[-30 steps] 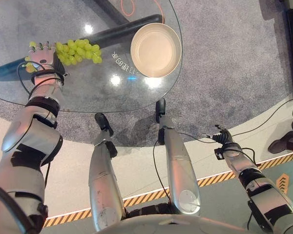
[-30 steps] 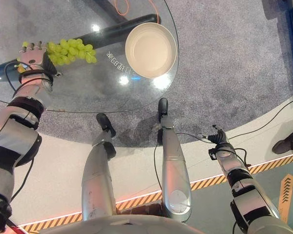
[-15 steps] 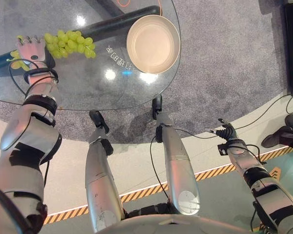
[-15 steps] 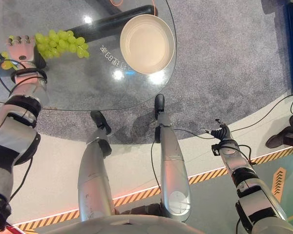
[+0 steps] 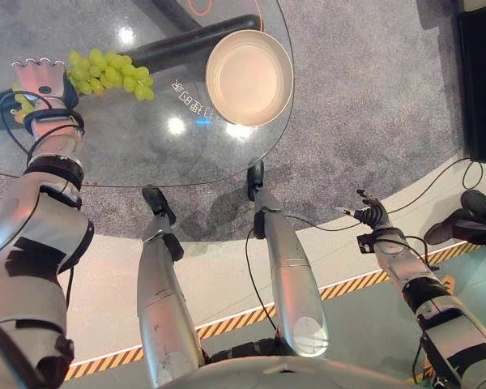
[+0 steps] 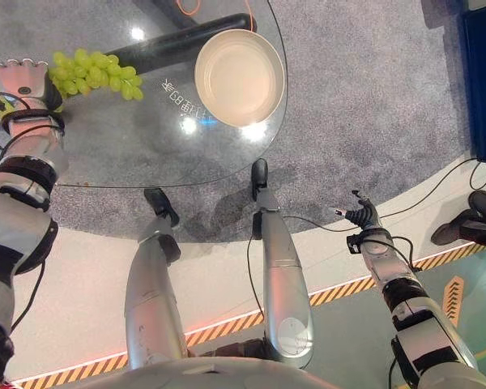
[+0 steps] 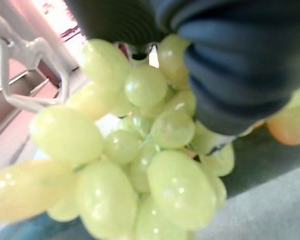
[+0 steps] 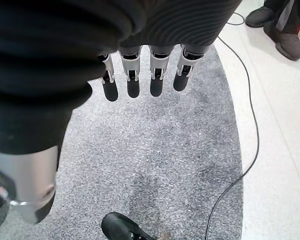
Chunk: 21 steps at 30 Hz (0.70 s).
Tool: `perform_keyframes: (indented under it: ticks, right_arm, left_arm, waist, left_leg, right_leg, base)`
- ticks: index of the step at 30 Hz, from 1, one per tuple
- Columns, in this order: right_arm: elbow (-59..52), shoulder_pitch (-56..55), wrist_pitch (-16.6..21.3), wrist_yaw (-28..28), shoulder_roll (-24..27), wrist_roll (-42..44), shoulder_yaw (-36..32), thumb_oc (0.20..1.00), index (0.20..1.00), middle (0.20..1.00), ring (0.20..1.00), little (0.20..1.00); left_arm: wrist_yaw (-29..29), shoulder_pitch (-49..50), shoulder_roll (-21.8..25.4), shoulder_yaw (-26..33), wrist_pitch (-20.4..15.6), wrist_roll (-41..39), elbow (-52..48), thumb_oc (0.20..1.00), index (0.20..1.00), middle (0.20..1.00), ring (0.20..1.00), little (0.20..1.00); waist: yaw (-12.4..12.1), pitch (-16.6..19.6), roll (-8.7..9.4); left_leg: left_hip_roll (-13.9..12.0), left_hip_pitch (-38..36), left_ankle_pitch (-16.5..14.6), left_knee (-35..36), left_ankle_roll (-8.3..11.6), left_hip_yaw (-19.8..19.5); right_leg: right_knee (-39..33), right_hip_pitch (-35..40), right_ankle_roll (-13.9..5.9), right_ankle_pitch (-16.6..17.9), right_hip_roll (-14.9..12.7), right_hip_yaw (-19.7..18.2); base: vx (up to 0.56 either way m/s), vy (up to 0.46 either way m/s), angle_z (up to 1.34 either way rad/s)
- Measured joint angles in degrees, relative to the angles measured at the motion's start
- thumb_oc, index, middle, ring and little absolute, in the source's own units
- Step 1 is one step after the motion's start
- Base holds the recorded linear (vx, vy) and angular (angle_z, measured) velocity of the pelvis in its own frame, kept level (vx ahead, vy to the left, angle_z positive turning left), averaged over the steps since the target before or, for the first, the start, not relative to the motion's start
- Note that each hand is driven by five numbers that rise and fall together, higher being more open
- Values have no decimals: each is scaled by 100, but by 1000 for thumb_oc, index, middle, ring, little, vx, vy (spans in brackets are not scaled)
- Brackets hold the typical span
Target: Pick up fruits into the plate
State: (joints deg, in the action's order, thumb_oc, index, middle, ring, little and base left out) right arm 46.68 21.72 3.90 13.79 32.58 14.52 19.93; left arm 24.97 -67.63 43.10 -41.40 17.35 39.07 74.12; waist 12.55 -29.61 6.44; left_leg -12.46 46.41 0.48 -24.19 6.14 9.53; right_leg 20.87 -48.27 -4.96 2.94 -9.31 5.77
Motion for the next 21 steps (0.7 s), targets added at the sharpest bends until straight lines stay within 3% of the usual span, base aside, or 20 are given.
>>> perform_keyframes:
  ticks: [4,11,21]
  right_arm:
    - [-63,-27,19,7,0,6,4,1000,1000,1000,1000,1000]
    - [-541,-348,-2,121,-19,-6,3,1000,1000,1000,1000,1000]
    - [-677,-553,-38,234,-90,-159,10,1000,1000,1000,1000,1000]
  left_arm:
    - [264,131,14,13,-85,-283,-5,200,200,200,200,200]
    - [703,743,78,592,-897,-1715,-432,200,200,200,200,200]
    - [1017,965,140,763,-1325,-2007,-1317,200,200,200,200,200]
  waist:
    - [0,0,0]
    - [-88,1,1]
    - [-260,-9,-10]
  left_leg:
    - [0,-28,-4,-40,-14,-16]
    - [53,-305,47,112,-30,40]
    - [172,-827,386,786,0,127]
  right_leg:
    - [13,43,12,11,0,3]
    - [5,230,10,10,-48,-25]
    - [-99,485,9,8,-101,-4]
  base:
    - [-23,13,0]
    - [-15,10,1]
    - [4,5,2]
